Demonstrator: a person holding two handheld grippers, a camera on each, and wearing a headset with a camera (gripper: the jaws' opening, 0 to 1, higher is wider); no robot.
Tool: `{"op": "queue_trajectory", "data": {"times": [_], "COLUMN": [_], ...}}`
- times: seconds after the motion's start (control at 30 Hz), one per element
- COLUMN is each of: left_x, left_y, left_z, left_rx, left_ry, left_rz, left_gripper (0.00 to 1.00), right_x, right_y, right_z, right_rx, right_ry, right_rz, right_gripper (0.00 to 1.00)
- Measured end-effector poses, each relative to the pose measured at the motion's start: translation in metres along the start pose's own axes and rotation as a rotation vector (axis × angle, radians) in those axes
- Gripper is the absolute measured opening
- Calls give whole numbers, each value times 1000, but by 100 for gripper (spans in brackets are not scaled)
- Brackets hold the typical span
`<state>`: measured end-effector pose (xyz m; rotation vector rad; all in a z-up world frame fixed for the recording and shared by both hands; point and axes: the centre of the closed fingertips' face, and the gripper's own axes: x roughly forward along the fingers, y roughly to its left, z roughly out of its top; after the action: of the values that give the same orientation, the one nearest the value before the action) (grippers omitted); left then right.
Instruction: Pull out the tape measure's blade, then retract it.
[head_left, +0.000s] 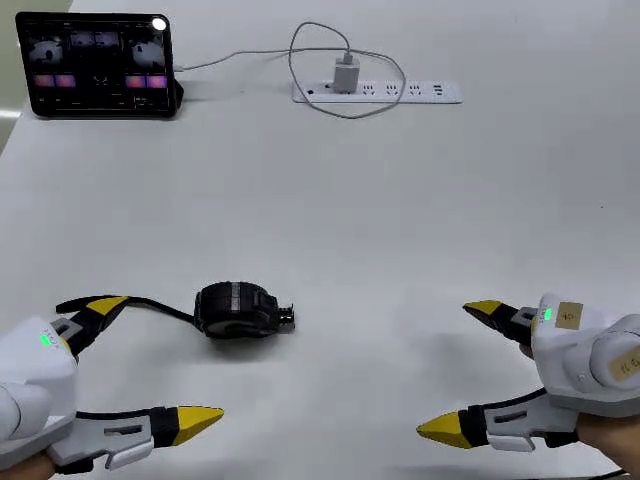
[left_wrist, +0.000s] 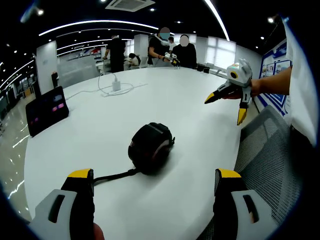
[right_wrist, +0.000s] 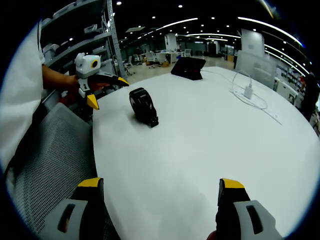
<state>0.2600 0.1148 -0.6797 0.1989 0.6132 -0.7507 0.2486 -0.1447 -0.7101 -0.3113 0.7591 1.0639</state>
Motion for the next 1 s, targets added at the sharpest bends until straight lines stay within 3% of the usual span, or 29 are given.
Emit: {"op": "queue_trajectory", "data": {"times": [0.37,1.0], "left_x": [1,12], "left_y": [0,9], "left_z": [0,13], "left_rx": [5,47], "left_ry": [3,6], "left_rz": [-6,-34], "left_gripper": [99,99], "right_x": [0,12], "right_y": [1,-7], "right_z": [2,16], "right_rx": [4,-35], "right_ry": [-4,-2], "right_rz": [7,31], "right_gripper": [93,93]}}
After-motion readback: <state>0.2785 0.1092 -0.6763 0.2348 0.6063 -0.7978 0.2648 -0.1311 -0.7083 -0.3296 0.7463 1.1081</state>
